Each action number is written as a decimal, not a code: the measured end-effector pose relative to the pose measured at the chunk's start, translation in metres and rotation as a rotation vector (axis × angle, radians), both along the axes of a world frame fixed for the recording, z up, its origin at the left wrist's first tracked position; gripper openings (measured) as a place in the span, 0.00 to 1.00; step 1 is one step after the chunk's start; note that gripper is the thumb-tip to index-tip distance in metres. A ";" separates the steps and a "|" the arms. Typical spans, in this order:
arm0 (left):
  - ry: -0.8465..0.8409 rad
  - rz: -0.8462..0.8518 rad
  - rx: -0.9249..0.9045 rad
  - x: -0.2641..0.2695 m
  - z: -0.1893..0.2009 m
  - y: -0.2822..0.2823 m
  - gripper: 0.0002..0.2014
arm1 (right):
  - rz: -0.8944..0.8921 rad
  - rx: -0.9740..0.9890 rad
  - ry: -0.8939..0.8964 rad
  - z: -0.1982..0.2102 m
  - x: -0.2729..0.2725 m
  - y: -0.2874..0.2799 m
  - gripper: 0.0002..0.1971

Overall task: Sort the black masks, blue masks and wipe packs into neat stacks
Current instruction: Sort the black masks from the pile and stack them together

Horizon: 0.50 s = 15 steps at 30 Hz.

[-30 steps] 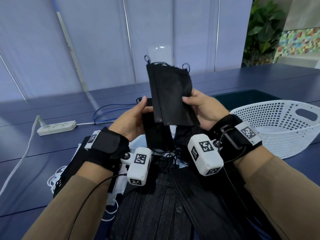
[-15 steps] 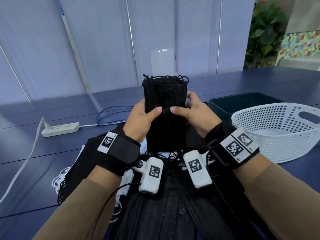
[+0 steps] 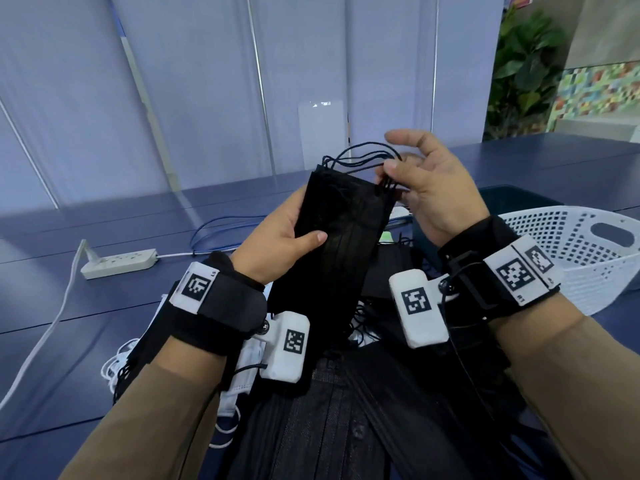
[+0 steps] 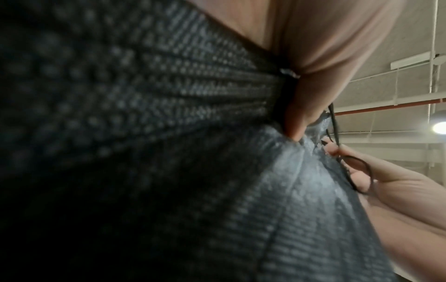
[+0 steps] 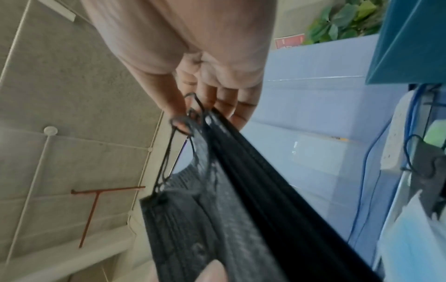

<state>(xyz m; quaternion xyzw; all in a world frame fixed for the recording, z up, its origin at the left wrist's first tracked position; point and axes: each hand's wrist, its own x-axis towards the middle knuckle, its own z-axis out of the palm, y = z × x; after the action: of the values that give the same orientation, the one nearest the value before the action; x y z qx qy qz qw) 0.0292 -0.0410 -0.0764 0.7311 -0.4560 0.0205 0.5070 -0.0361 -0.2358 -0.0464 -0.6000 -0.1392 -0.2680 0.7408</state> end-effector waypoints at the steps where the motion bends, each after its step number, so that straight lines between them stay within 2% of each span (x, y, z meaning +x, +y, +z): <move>1: 0.000 -0.002 -0.001 0.001 0.001 0.001 0.29 | 0.040 -0.010 -0.001 0.001 -0.001 -0.002 0.16; 2: -0.002 -0.002 -0.001 0.002 0.001 0.002 0.29 | 0.085 -0.059 0.005 0.002 -0.003 -0.004 0.22; 4: -0.008 -0.006 -0.005 0.002 0.003 0.004 0.29 | 0.090 -0.336 0.074 0.002 -0.005 -0.007 0.42; 6: -0.022 -0.018 -0.005 0.001 0.004 0.003 0.28 | -0.021 -0.656 0.154 -0.002 -0.003 -0.004 0.57; 7: -0.036 -0.024 -0.004 0.001 0.004 0.002 0.28 | -0.070 -0.742 0.160 -0.004 -0.002 0.001 0.60; 10: -0.048 -0.033 -0.009 0.000 0.003 0.000 0.29 | -0.146 -0.714 0.135 -0.011 0.005 0.006 0.59; 12: -0.050 -0.028 -0.021 0.002 0.001 -0.001 0.30 | -0.142 -0.601 0.155 -0.010 0.005 0.007 0.53; 15: -0.069 -0.015 -0.014 0.005 -0.003 -0.001 0.33 | -0.141 -0.403 0.088 -0.011 0.006 0.002 0.40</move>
<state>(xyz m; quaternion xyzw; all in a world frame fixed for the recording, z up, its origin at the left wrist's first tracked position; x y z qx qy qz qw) 0.0343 -0.0425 -0.0790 0.7230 -0.4786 0.0449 0.4962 -0.0301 -0.2335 -0.0572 -0.7554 -0.1150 -0.2594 0.5907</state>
